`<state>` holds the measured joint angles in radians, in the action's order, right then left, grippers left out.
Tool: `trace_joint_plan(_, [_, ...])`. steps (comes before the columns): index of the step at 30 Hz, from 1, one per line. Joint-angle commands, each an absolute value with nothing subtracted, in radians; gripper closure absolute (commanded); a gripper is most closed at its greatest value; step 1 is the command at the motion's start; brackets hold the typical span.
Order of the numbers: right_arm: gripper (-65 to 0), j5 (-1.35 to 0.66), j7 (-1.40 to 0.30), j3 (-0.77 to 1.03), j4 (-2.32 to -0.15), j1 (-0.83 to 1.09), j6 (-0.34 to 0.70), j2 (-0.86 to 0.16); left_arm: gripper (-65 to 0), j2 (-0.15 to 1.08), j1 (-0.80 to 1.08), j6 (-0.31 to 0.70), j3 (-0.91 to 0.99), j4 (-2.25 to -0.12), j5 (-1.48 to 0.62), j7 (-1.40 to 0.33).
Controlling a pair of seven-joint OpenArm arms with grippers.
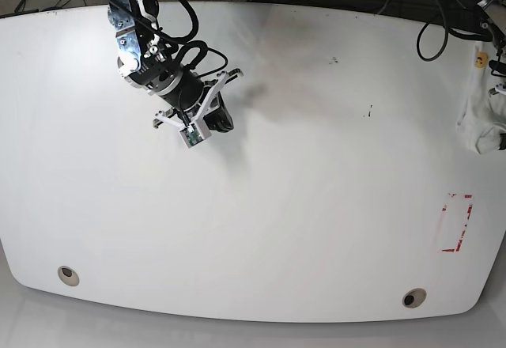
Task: Layout the t-shirt on the table in an organized manner, then fold the t-shirt properly
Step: 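Hold the bundle at the table edge with the left gripper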
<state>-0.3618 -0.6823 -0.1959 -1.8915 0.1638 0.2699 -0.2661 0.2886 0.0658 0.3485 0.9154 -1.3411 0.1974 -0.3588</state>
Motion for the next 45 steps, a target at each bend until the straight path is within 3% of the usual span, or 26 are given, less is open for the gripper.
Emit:
trace_joint_plan(1, [-1.8,-0.364,-0.653,-0.191,-1.914,0.143,0.275,-0.272,-15.2,0.306,0.059,0.341,0.915,-1.426,0.189,-0.383])
trace_joint_plan(12, [-1.8,-0.364,-0.653,-0.191,-1.914,0.142,0.275,-0.272,-15.2,0.311,-0.008,0.357,0.803,-1.486,0.191,-0.415])
trace_joint_plan(23, [-1.8,-0.367,-0.653,-0.180,-1.914,0.150,0.275,-0.292,-15.2,0.335,-0.113,0.314,0.745,-1.259,0.191,-0.404])
trace_joint_plan(34, [-1.8,-0.372,-0.653,-0.168,-1.914,0.150,0.277,-0.311,-15.2,0.349,-0.117,0.285,0.743,-1.000,0.191,-0.191])
trace_joint_plan(45, [-1.8,-0.372,-0.653,-0.170,-1.914,0.150,0.277,-0.311,-15.2,0.354,-0.117,0.291,0.743,-1.089,0.183,-0.176])
